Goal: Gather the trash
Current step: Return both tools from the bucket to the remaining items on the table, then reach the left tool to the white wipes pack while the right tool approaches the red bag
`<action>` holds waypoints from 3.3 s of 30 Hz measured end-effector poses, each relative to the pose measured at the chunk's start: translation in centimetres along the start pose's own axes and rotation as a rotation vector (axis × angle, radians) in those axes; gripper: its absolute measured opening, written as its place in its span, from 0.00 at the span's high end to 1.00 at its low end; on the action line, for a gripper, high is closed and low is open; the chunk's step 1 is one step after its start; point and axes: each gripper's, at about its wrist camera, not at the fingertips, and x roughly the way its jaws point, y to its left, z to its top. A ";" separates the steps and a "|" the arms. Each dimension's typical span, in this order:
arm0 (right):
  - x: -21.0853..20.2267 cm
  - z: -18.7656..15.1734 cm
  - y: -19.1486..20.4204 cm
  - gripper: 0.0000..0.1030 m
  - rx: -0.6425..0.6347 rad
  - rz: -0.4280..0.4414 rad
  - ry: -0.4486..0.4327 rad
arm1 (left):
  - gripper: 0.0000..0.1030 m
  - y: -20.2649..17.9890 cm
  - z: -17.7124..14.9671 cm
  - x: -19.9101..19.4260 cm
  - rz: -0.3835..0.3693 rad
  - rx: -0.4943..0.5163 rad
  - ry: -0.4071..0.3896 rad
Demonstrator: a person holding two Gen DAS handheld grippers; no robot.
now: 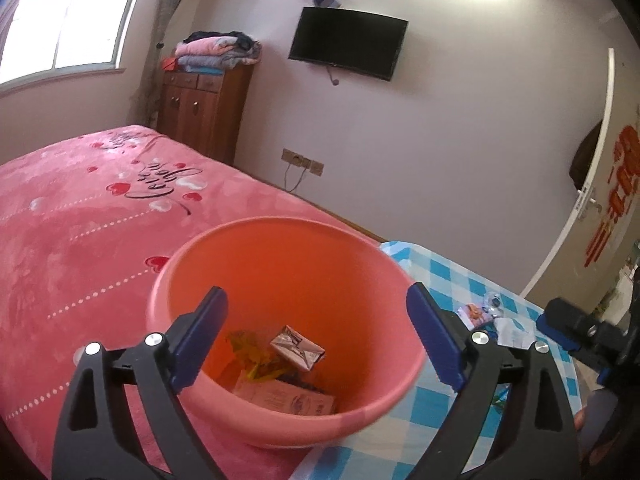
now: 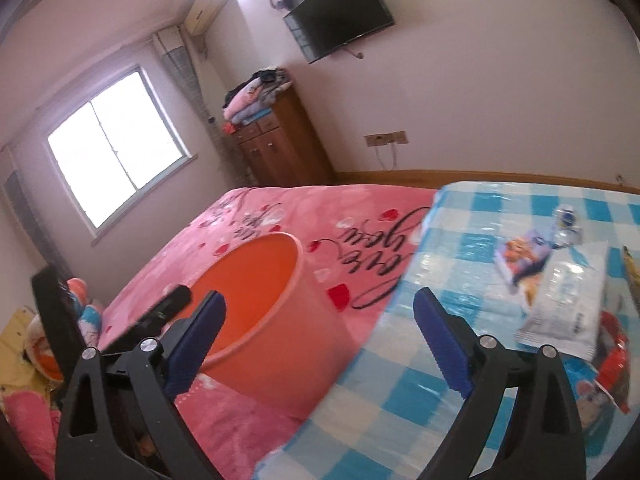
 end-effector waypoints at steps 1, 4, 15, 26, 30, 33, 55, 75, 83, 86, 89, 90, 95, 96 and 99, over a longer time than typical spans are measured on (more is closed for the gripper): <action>-0.1 -0.2 -0.4 0.09 0.004 -0.007 -0.002 | 0.11 -0.2 -0.1 0.1 -0.006 0.006 -0.001; -1.0 -1.0 -1.7 0.09 0.022 -0.037 -0.015 | 0.11 -1.6 -0.4 0.1 -0.017 0.034 -0.002; -3.8 -3.0 -6.1 0.09 0.045 -0.133 -0.069 | 0.11 -6.0 -1.8 0.5 -0.066 0.112 0.031; -6.3 -4.4 -9.5 0.09 0.066 -0.197 -0.102 | 0.11 -9.3 -3.3 1.1 -0.119 0.141 0.075; -7.1 -4.7 -10.4 0.07 0.066 -0.222 -0.110 | 0.11 -10.6 -3.9 1.5 -0.134 0.148 0.098; -7.7 -4.9 -11.2 0.07 0.067 -0.241 -0.120 | 0.11 -11.6 -4.4 1.7 -0.146 0.164 0.107; -10.8 -6.8 -19.4 0.07 0.192 -0.296 -0.148 | 0.11 -18.7 -7.6 4.0 -0.222 0.262 0.191; -11.9 -8.3 -28.7 0.07 0.473 -0.153 -0.092 | 0.11 -27.6 -9.7 9.2 -0.371 0.381 0.358; -9.6 -8.2 -27.2 0.07 0.493 -0.035 -0.025 | 0.11 -30.3 -9.1 14.5 -0.447 0.444 0.473; -8.9 -8.3 -27.2 0.07 0.504 -0.012 -0.010 | 0.11 -30.8 -9.0 16.1 -0.454 0.475 0.498; -8.5 -8.2 -27.4 0.07 0.510 -0.005 -0.004 | 0.11 -31.2 -9.1 17.4 -0.431 0.518 0.499; -8.3 -8.1 -27.5 0.07 0.511 -0.004 -0.003 | 0.11 -31.2 -9.1 17.6 -0.433 0.524 0.502; -7.6 -8.0 -27.7 0.07 0.511 0.007 0.007 | 0.11 -31.2 -9.1 19.3 -0.421 0.537 0.508; -7.5 -8.1 -27.8 0.07 0.510 0.007 0.010 | 0.11 -31.2 -9.2 19.6 -0.417 0.538 0.513; -7.1 -8.2 -27.8 0.07 0.512 0.011 0.020 | 0.11 -31.0 -9.4 20.4 -0.425 0.524 0.530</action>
